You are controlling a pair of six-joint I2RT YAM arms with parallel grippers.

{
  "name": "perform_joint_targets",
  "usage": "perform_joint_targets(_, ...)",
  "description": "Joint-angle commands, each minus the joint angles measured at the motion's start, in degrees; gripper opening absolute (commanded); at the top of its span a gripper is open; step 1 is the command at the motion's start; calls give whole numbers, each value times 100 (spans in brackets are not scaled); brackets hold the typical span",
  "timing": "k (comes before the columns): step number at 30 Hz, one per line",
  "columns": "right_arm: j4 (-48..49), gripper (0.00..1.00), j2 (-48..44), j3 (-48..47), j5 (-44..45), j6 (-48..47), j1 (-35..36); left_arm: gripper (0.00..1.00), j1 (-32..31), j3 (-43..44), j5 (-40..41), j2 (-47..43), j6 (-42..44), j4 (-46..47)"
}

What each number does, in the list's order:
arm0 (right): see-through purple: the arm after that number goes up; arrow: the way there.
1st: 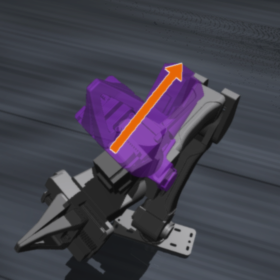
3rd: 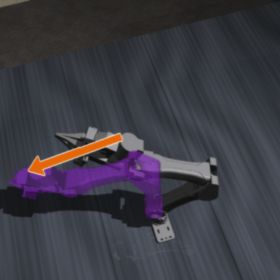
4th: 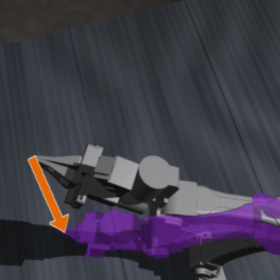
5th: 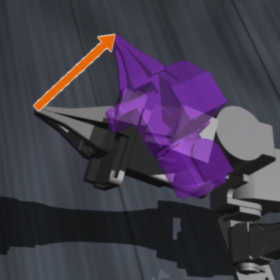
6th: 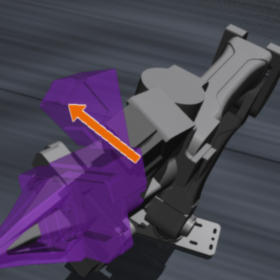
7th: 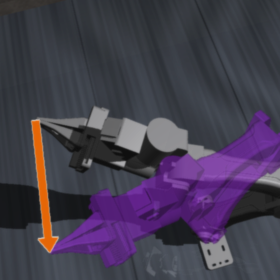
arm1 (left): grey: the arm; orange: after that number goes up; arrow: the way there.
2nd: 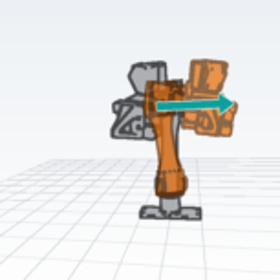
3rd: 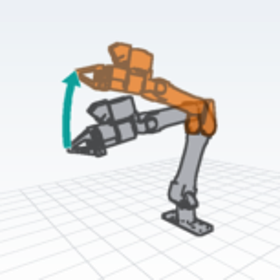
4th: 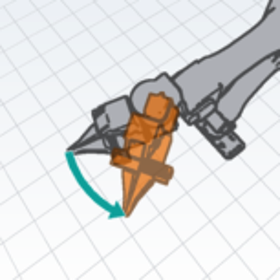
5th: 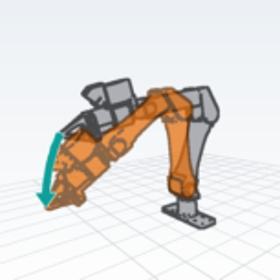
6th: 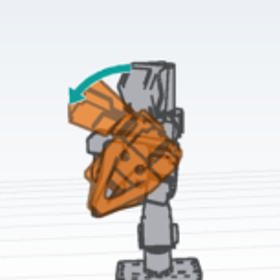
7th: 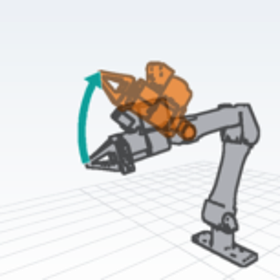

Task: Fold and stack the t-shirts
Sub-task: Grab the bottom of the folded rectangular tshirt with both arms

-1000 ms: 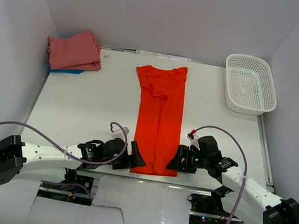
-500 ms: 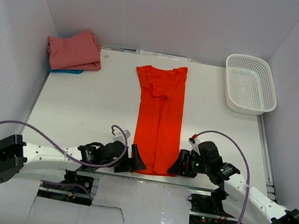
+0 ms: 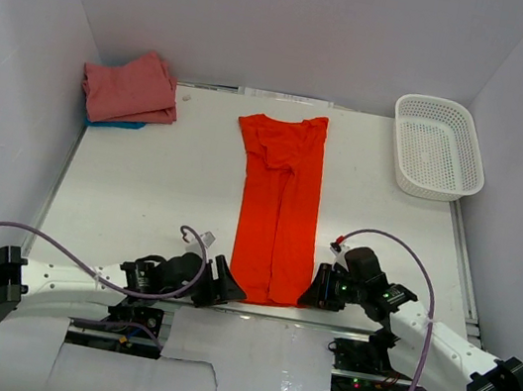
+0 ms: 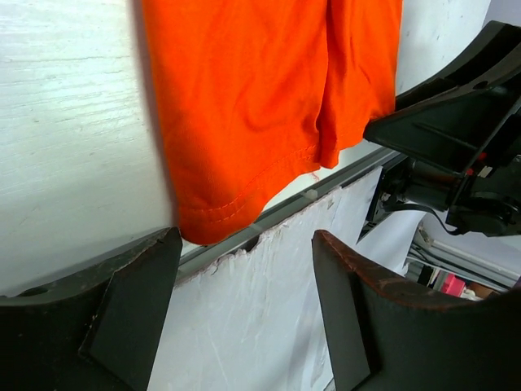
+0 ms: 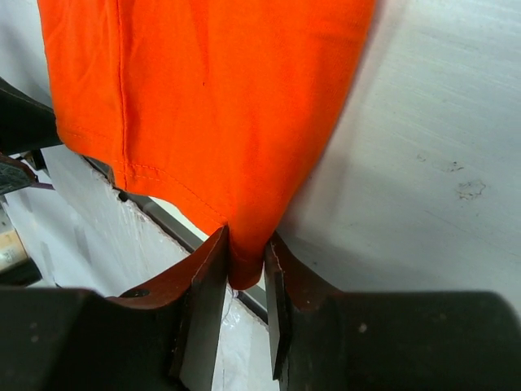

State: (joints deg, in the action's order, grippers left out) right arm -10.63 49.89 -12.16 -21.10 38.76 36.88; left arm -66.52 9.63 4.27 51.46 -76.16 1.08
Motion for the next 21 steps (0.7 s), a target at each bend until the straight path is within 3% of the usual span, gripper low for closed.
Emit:
perform_joint_targets(1,-844,31,-5,171,475,-176,38,78,-45,-269,74,57,48,-1382)
perform_joint_targets(5,-993,25,-5,118,502,-211,38,78,-45,-146,73,311,75,-1488)
perform_joint_targets(12,-1002,18,3,109,484,-220,73,65,-45,-101,100,795,93,-1163)
perform_joint_targets(15,-1002,19,12,109,493,-229,82,70,-45,-136,240,883,-21,-1294)
perform_joint_targets(21,-1002,19,-5,118,484,-229,82,75,-45,-251,627,155,-496,-1917)
